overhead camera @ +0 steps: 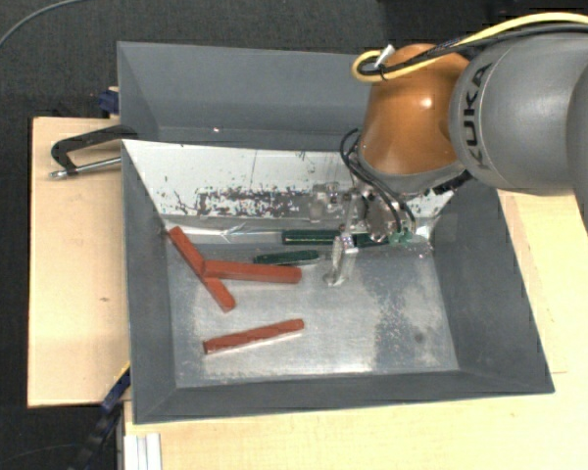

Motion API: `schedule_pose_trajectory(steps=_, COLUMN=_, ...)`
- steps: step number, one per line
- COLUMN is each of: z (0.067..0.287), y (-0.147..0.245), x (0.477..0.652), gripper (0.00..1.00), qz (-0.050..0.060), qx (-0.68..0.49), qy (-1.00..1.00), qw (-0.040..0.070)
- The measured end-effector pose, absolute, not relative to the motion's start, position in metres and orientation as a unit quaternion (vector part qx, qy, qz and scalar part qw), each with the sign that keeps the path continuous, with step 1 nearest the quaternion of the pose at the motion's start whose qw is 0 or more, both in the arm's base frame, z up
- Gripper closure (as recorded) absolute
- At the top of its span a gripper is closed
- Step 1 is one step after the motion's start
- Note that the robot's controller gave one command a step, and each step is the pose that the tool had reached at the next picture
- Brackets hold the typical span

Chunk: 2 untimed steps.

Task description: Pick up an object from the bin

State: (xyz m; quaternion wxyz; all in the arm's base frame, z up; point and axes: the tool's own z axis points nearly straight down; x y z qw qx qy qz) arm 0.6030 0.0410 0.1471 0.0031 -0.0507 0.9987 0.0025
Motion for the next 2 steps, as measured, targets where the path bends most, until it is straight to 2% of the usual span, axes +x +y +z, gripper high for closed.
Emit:
schedule_pose_trajectory(steps=1, z=0.0709, y=0.106, x=0.5839, gripper=0.0, qz=0.001, qx=-0.146, qy=0.989, qw=0.001)
schedule_pose_trajectory(steps=2, z=0.0736, y=0.105, x=0.5856, gripper=1.0, qz=0.001, qx=-0.145, qy=0.989, qw=0.003)
